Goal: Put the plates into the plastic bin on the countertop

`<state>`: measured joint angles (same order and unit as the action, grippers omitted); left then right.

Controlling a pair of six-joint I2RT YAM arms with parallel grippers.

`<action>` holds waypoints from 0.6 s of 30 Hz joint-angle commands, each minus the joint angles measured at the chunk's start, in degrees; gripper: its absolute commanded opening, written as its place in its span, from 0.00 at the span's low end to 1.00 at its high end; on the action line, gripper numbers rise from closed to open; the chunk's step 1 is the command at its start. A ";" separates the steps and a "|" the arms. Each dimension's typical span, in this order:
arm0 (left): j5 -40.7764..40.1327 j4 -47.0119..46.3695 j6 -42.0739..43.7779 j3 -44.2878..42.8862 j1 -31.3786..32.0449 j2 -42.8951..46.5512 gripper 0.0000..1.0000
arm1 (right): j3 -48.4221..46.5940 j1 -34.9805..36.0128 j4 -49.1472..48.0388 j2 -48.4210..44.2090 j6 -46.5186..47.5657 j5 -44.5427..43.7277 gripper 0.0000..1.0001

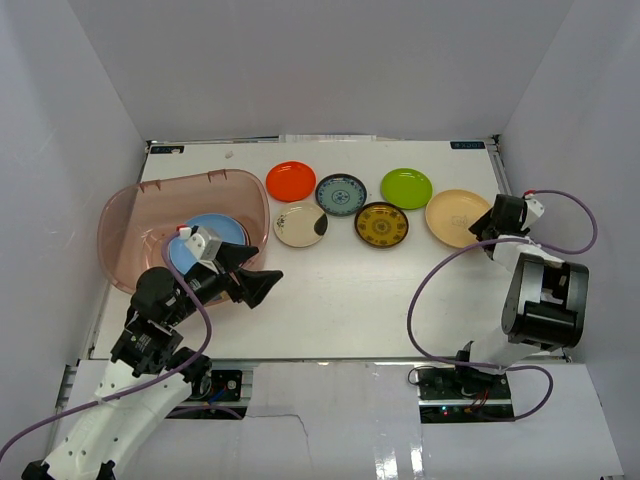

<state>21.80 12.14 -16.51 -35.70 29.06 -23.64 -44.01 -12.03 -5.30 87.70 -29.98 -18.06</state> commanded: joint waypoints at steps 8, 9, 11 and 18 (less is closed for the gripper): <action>-0.53 -0.28 0.78 -0.86 0.39 -1.23 0.98 | -2.57 -0.62 -4.81 6.26 -2.98 2.68 0.28; -0.53 -0.28 0.78 -0.95 0.47 -1.41 0.98 | -2.40 -0.71 -4.89 6.08 -3.07 2.60 0.23; -0.62 -0.28 0.78 -0.95 0.38 -1.50 0.98 | -1.87 -0.89 -4.98 4.59 -3.25 2.33 0.18; -1.67 -0.19 0.78 -1.03 0.30 -2.11 0.98 | 3.31 -1.24 -6.64 -13.47 -4.65 4.96 0.08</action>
<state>21.26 12.03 -16.34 -35.70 29.17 -25.45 -42.13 -13.13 -8.34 84.18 -33.74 -14.39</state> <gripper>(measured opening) 0.976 0.094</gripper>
